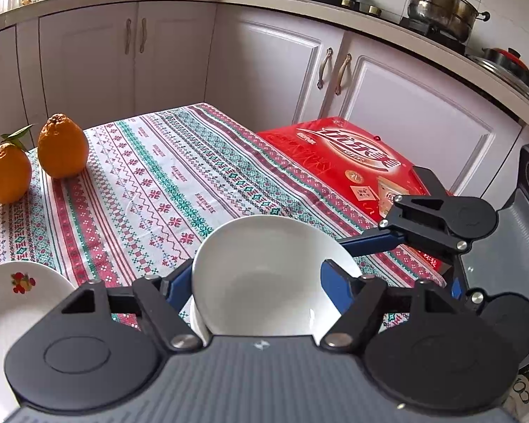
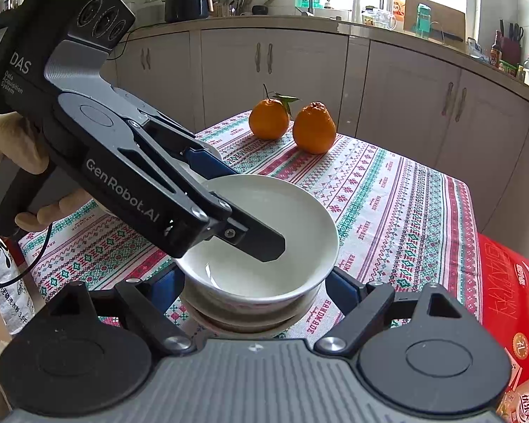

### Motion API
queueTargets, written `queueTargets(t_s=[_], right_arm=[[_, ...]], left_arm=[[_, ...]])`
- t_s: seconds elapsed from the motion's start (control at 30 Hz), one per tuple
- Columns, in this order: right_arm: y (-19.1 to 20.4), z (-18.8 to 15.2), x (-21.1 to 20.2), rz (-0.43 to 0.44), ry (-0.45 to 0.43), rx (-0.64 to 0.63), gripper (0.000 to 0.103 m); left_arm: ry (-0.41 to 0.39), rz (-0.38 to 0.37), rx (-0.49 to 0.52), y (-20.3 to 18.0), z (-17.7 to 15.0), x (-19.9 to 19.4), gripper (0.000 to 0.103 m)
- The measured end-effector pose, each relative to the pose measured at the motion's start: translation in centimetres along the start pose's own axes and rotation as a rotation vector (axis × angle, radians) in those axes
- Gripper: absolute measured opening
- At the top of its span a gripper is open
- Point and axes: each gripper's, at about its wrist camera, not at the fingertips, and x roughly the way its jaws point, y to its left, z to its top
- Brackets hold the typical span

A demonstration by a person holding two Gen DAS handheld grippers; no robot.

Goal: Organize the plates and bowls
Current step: 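Carry the held bowl over the placed white bowl with the left tool, then lower the bowl into the other bowl and open the left tool, then grasp the rim of the nested bowls with the right tool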

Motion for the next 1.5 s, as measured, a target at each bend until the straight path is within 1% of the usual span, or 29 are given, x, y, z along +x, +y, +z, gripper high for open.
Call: queueTargets(t_s=[0.33,0.43,0.47,0.5,0.57,0.6,0.67,0.73,0.97,1.03,1.13,1.33,1.5], right_arm=[[-0.1,0.0,0.5,0.004,0.012,0.005,0.09],[-0.1,0.0,0.6,0.008,0.013,0.006,0.09],[0.0,0.0,0.6,0.006,0.011,0.004,0.09],[0.0,0.0,0.5,0.008,0.008,0.003,0.091],[-0.1,0.0,0.4,0.022,0.003,0.01,0.093],[-0.2,0.0,0.4,0.025,-0.003,0.012,0.097],[-0.1,0.0,0.2,0.019,-0.012,0.005,0.101],[0.1,0.0,0.0,0.017,-0.015,-0.003,0.102],[0.5,-0.1,-0.3,0.013,-0.016,-0.017,0.103],[0.6,-0.1,-0.5,0.007,-0.02,-0.023,0.103],[0.5,-0.4,-1.1,-0.002,-0.022,-0.033,0.103],[0.2,-1.7,-2.1,-0.023,-0.006,-0.056,0.103],[0.1,-2.6,-2.1,-0.029,0.032,-0.086,0.103]], left_arm=[[0.003,-0.006,-0.005,0.2,-0.3,0.3,0.075],[-0.003,0.002,0.001,0.3,-0.3,0.2,0.078],[-0.005,-0.004,0.001,0.3,-0.3,0.1,0.081],[-0.009,-0.008,0.002,0.3,-0.3,0.1,0.084],[-0.014,-0.009,0.012,0.2,-0.3,-0.1,0.085],[-0.016,-0.006,0.017,0.1,-0.3,-0.2,0.085],[-0.023,-0.003,0.026,0.0,-0.4,-0.4,0.087],[-0.032,0.004,0.035,-0.1,-0.5,-0.9,0.09],[-0.073,0.013,0.053,-0.2,-0.8,-3.0,0.092],[-0.091,0.021,0.068,-0.4,-1.1,-3.8,0.094],[-0.107,0.028,0.091,-0.8,-1.8,-5.0,0.095],[-0.073,0.061,0.158,-1.7,-4.3,-6.1,0.095],[-0.001,0.068,0.185,-2.0,-6.6,-4.7,0.095]])
